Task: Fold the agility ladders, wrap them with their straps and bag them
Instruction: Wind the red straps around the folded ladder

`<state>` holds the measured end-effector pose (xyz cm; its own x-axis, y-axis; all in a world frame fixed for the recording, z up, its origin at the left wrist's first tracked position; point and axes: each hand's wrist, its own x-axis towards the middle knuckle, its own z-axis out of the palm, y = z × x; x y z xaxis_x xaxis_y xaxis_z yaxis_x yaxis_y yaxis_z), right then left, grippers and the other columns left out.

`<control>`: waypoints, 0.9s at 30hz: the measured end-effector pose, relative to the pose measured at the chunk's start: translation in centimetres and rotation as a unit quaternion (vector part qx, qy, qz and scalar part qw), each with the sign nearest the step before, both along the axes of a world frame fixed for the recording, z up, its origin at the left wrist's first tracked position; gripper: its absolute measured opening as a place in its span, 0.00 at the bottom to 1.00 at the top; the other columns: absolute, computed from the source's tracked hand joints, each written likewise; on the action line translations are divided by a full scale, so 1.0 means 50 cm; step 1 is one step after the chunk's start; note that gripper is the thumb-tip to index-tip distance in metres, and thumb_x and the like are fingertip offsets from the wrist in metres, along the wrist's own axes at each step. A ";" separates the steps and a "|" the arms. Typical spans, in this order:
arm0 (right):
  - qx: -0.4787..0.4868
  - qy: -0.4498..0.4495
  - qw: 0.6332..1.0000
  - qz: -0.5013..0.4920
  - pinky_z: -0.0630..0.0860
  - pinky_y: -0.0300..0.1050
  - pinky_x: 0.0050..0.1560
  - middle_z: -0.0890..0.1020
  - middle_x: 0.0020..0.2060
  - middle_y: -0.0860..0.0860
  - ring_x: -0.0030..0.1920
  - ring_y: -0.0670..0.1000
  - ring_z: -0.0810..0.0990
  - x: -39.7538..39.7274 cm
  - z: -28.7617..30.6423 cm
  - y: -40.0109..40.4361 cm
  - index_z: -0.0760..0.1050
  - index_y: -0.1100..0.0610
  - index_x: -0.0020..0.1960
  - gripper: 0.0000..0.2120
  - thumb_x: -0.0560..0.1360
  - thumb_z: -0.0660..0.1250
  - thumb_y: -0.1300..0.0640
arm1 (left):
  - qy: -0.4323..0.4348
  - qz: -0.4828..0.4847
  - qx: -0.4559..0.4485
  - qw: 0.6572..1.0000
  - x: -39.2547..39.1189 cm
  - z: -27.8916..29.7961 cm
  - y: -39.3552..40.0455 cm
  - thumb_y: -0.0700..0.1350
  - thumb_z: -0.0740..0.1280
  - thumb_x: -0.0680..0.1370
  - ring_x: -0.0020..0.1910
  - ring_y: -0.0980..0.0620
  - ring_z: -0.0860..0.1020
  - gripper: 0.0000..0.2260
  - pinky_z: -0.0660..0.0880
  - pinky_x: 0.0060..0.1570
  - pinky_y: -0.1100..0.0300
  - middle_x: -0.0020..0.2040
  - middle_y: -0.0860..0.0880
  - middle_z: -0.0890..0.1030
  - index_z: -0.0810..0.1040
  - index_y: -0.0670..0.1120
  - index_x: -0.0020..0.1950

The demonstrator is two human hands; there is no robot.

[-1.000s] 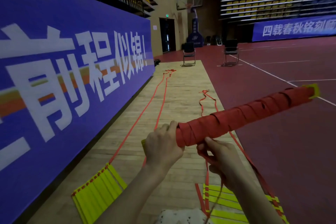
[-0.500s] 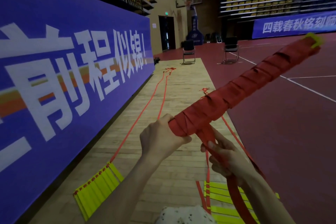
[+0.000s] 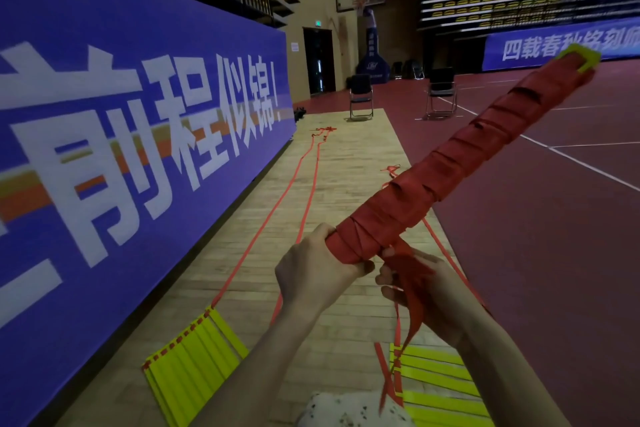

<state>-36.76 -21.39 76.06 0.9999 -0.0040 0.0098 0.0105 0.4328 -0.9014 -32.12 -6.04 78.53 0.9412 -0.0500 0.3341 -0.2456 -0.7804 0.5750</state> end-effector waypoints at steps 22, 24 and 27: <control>-0.223 -0.002 0.960 -0.172 0.73 0.44 0.26 0.81 0.37 0.55 0.26 0.52 0.78 0.025 -0.024 -0.001 0.72 0.54 0.59 0.15 0.76 0.68 0.66 | -0.143 0.000 0.082 0.986 -0.009 0.005 0.024 0.62 0.73 0.64 0.52 0.50 0.79 0.30 0.72 0.42 0.57 0.52 0.57 0.80 0.69 0.64 0.64; -0.259 -0.020 0.946 -0.196 0.75 0.44 0.29 0.81 0.44 0.54 0.32 0.53 0.80 0.041 -0.021 0.004 0.76 0.55 0.55 0.08 0.79 0.64 0.63 | -0.144 -0.005 0.087 0.986 -0.011 0.010 0.020 0.62 0.73 0.64 0.51 0.50 0.79 0.29 0.71 0.42 0.57 0.51 0.56 0.80 0.70 0.64 0.64; -0.280 -0.021 0.943 -0.180 0.74 0.45 0.32 0.83 0.39 0.57 0.33 0.53 0.78 0.050 -0.012 -0.002 0.81 0.58 0.43 0.13 0.78 0.59 0.67 | -0.133 -0.008 0.088 0.987 -0.012 0.021 0.018 0.62 0.73 0.64 0.52 0.50 0.79 0.29 0.69 0.42 0.58 0.52 0.56 0.80 0.70 0.64 0.64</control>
